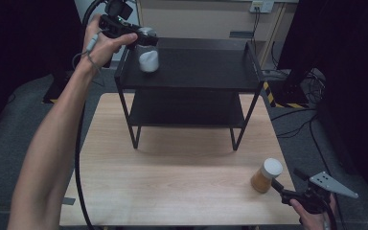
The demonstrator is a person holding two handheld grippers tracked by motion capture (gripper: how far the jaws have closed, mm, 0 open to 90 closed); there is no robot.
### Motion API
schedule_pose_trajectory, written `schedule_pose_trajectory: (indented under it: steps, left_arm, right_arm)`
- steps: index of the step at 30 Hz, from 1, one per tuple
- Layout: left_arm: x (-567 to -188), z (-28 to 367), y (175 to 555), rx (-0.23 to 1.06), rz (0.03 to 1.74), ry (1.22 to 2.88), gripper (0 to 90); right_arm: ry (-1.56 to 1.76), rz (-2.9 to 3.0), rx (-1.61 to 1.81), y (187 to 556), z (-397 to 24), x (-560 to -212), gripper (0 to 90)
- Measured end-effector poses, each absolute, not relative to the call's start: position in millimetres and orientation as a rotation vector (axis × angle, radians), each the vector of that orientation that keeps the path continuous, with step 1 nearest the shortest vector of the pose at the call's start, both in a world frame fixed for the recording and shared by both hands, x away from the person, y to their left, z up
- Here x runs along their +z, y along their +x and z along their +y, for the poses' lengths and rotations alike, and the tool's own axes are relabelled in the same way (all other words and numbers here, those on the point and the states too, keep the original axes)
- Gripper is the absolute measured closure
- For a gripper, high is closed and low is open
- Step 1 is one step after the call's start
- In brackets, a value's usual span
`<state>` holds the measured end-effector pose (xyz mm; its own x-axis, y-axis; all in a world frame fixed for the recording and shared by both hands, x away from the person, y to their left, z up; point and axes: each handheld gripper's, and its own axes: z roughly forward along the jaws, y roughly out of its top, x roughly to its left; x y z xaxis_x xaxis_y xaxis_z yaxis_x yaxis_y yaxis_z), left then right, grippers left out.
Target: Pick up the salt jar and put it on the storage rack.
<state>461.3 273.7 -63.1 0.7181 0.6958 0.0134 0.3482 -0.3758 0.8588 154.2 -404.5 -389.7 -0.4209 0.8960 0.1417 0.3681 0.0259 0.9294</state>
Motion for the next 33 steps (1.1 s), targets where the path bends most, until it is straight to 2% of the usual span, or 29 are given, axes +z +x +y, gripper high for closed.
schedule_pose_trajectory:
  steps: [11,19,20,21,22,25,28,29,33]
  left_arm:
    - [-74,271,469,0.497,0.829,1.987,33.5]
    - [-89,279,465,0.502,0.823,1.923,33.2]
    - [-95,278,459,0.534,0.827,1.885,29.0]
    - [-97,281,460,0.504,0.841,1.854,17.7]
    - [-97,281,460,0.504,0.841,1.854,14.3]
    - [-100,282,454,0.528,0.829,1.792,12.2]
    - [-89,277,449,0.558,0.807,1.850,9.4]
    - [-86,279,449,0.519,0.803,1.851,7.7]
    - [-82,281,439,0.503,0.754,1.865,6.2]
  right_arm:
    - [1.286,1.799,1.396,152,-406,-390,1.2]
    - [1.285,1.798,1.396,151,-406,-390,1.1]
    - [1.285,1.797,1.397,151,-406,-390,1.1]
    - [1.285,1.798,1.395,151,-406,-390,1.1]
    - [1.285,1.798,1.395,151,-406,-390,1.1]
    - [1.288,1.796,1.393,151,-405,-390,1.2]
    - [1.285,1.793,1.395,150,-405,-390,1.1]
    - [1.287,1.793,1.395,150,-405,-390,1.0]
    - [1.293,1.801,1.397,152,-404,-390,1.0]
